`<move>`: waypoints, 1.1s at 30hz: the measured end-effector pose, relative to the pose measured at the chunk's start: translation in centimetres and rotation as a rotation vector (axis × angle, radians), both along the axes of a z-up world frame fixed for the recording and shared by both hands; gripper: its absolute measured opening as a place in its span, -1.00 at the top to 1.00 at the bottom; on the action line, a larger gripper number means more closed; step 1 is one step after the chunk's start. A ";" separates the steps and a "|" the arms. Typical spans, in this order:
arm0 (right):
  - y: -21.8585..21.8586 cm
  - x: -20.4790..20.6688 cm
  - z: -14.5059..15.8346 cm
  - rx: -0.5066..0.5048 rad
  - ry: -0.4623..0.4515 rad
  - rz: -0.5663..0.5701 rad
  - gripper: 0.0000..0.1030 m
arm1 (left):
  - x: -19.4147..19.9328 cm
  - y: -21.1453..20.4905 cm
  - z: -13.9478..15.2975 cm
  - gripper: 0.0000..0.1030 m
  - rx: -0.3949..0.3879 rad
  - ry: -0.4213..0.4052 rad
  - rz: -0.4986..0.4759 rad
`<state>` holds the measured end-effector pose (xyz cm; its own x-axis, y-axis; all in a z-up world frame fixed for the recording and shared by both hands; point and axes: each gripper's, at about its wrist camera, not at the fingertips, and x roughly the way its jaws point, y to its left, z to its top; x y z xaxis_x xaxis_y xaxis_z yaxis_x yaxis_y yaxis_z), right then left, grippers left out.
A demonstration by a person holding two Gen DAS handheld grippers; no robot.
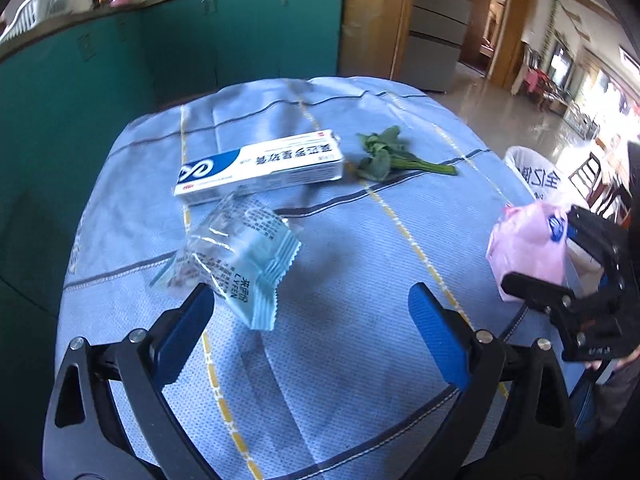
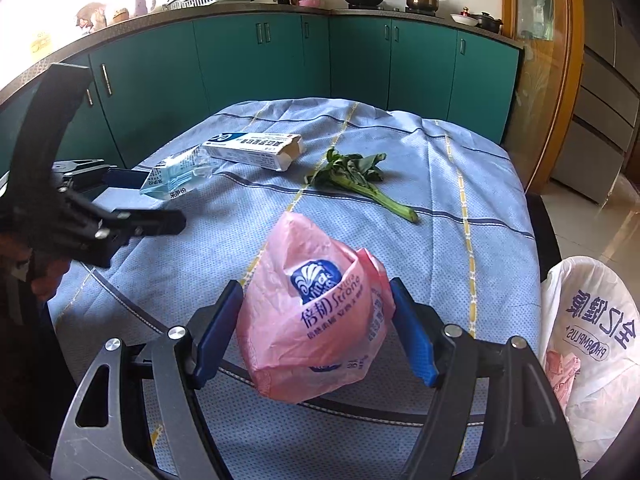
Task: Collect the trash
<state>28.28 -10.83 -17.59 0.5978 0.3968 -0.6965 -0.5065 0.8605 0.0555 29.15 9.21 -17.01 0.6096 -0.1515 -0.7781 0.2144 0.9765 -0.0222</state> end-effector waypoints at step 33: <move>0.7 0.1 -0.6 -0.034 0.007 -0.005 -0.44 | 2.4 -0.5 -2.4 -0.89 0.125 0.018 0.141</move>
<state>28.42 -10.13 -18.17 0.5947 0.3699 -0.7138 -0.5021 0.8643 0.0295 31.58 8.69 -19.44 0.6036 0.0329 -0.7966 0.0762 0.9922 0.0987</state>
